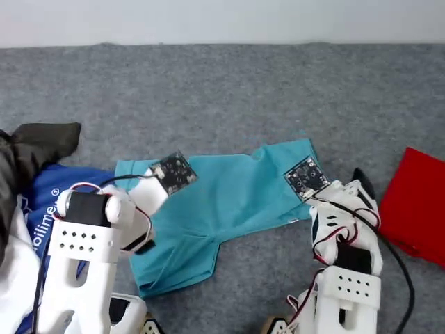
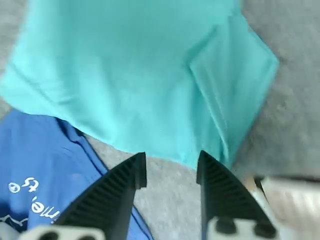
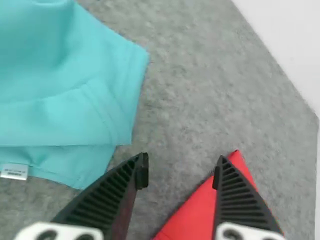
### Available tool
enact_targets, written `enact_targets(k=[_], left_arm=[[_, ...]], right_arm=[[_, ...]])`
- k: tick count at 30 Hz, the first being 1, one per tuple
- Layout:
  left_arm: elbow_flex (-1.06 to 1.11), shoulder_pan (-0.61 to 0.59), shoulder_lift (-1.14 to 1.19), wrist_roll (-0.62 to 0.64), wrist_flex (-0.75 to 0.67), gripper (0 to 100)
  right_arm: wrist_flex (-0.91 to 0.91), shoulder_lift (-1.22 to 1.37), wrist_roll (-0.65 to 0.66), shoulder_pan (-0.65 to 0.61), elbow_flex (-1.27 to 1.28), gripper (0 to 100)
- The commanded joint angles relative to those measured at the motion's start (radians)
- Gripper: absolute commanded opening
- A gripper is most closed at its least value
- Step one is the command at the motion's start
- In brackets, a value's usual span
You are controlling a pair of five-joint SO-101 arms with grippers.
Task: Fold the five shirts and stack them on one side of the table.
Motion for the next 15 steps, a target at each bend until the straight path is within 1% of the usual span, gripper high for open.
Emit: enact_targets(k=[1, 5, 8, 9, 12, 15], left_arm=[[-0.038, -0.006, -0.018, 0.078, -0.115, 13], [-0.027, -0.006, -0.009, 0.16, -0.313, 4], [-0.01, -0.006, 0.046, 0.218, -0.446, 3], [-0.016, -0.006, 0.087, 0.233, -0.465, 3], [-0.091, -0.006, 0.238, 0.249, -0.453, 3], [-0.203, -0.005, 0.376, 0.275, -0.4, 3]], right_arm=[[-0.033, -0.024, 0.002, 0.016, -0.012, 19.4], [-0.163, 0.024, 0.002, -0.058, -0.009, 10.0], [-0.232, 0.142, -0.005, -0.137, -0.049, 6.0], [-0.231, 0.197, -0.034, -0.151, -0.084, 6.1], [-0.193, 0.409, -0.198, -0.147, -0.267, 6.1], [-0.05, 0.636, -0.305, -0.147, -0.505, 6.1]])
